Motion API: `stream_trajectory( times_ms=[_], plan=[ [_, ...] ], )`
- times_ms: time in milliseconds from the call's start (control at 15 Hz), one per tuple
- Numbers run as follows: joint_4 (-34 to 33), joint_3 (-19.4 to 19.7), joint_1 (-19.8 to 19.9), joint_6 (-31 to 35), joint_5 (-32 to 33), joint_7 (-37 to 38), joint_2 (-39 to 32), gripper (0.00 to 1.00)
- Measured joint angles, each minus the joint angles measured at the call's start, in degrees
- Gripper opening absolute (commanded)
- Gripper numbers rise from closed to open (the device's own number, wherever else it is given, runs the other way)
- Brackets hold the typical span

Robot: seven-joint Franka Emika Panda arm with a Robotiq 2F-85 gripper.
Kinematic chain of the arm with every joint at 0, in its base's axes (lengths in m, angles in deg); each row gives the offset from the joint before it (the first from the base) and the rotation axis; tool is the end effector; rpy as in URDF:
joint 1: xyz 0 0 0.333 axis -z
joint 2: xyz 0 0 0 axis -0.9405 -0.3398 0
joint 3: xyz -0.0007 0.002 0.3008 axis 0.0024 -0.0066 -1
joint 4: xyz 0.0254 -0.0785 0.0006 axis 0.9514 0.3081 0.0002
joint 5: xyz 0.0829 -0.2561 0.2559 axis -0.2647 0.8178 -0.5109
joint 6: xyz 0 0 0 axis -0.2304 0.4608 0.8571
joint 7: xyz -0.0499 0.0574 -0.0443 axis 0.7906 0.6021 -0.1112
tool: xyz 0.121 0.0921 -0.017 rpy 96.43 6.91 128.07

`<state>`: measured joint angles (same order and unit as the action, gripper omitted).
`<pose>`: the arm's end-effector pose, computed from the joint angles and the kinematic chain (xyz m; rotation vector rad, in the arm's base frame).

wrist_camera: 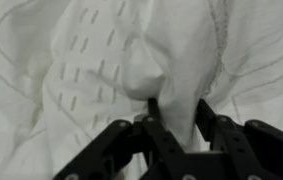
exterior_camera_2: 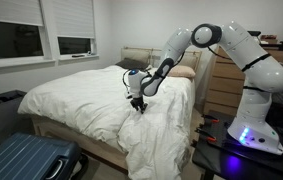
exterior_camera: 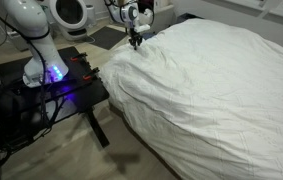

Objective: Lay the duvet flat on the bottom right side of the bed

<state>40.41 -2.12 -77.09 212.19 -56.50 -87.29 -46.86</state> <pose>0.6184 0.0655 0.0660 1.9680 2.1379 -0.3000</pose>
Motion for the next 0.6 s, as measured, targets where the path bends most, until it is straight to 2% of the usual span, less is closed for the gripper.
stream_trajectory(
  times_ms=[67, 133, 333, 600],
  plan=[
    [-0.03, 0.00, 0.00, 0.18, 0.00, 0.02, 0.00, 0.03],
    [-0.04, 0.00, 0.00, 0.35, 0.00, 0.03, 0.00, 0.01],
    [-0.02, -1.48, 1.14, 0.21, -1.64, -0.48, -0.02, 0.00],
    [0.29, -7.44, 5.05, -2.09, -7.44, -7.55, -0.16, 0.01]
  ],
)
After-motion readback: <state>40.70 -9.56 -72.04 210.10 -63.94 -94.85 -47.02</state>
